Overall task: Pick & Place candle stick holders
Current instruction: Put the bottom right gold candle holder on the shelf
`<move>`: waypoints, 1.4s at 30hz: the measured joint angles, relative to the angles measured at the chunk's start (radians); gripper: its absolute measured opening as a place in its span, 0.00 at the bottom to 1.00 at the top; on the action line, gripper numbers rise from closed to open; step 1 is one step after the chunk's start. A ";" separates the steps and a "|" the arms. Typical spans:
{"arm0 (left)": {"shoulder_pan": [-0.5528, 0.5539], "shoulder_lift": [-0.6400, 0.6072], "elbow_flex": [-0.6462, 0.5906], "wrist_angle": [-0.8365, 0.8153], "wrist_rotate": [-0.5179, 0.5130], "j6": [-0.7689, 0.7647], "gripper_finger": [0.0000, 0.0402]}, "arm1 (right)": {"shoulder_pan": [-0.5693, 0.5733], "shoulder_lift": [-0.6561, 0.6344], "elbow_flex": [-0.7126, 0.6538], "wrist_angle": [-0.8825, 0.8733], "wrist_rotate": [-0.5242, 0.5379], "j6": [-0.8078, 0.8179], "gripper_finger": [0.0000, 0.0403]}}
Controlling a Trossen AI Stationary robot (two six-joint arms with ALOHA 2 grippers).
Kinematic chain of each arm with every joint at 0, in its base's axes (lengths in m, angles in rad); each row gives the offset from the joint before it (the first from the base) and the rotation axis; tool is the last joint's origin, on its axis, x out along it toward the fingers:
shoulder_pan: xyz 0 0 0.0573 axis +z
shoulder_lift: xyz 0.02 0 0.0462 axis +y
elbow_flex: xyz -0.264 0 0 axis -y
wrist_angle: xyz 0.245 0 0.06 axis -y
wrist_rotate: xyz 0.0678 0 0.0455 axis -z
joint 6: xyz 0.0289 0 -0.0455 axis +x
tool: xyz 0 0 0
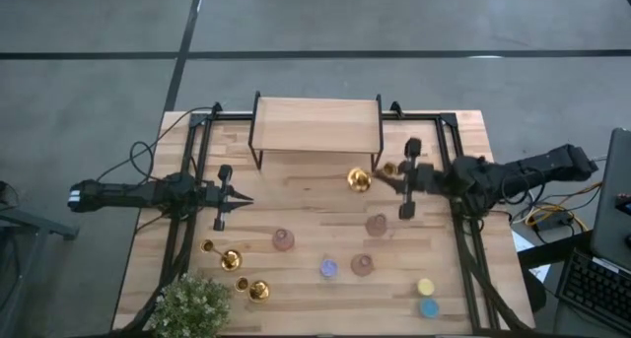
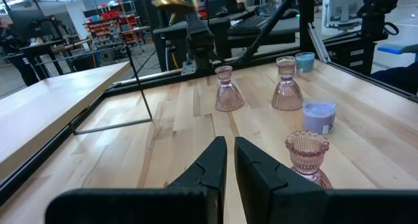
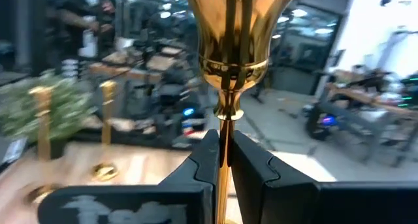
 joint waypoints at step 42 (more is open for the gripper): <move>0.000 0.000 0.000 0.000 0.000 0.000 0.09 | -0.909 0.534 0.482 -0.172 -0.737 0.131 0.06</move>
